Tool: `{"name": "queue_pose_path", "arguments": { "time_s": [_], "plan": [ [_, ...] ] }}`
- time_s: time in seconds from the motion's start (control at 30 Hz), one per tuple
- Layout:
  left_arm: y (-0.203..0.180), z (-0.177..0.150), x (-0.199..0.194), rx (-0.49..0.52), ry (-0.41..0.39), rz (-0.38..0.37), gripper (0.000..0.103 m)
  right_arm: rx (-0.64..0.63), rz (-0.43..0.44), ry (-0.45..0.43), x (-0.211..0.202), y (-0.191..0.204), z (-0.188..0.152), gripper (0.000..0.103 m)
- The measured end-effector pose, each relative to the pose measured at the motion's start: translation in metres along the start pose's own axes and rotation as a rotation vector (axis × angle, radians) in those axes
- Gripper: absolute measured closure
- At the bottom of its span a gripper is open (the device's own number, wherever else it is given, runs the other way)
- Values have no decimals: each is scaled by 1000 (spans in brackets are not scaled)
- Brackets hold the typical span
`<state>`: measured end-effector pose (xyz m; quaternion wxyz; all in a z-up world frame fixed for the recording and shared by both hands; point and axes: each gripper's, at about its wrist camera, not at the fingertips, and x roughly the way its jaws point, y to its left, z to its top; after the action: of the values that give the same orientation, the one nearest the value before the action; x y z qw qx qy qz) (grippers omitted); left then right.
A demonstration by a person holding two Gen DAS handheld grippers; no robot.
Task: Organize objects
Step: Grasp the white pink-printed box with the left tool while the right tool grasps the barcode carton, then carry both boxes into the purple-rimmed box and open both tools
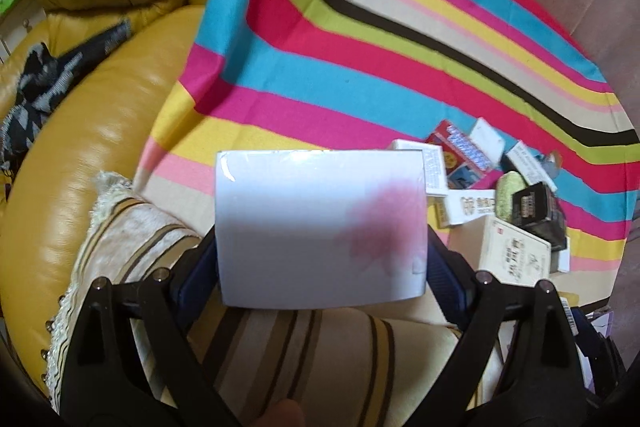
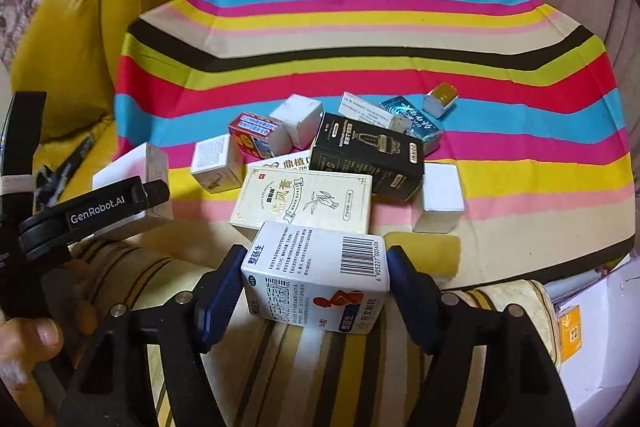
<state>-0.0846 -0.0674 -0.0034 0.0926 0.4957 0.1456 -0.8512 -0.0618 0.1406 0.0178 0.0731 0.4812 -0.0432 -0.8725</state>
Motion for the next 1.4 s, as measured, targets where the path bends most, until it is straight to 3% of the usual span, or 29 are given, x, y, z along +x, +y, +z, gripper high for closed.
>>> {"name": "queue_pose_path", "arguments": {
  "time_s": [0.43,0.83,1.1,1.4],
  "plan": [
    [-58,-14,-28,163,-67,-80,10,62,-64,-94,-54,-49,-23,32],
    [-186,-60,-58,457,-73,-217,10,225,-209,-143,-104,-146,-60,32],
    [-273,-102,-62,637,-14,-312,10,353,-286,-144,-126,-215,-91,32],
    [-331,-143,-51,776,88,-381,10,470,-371,-121,-133,-269,-125,32]
  ]
}}
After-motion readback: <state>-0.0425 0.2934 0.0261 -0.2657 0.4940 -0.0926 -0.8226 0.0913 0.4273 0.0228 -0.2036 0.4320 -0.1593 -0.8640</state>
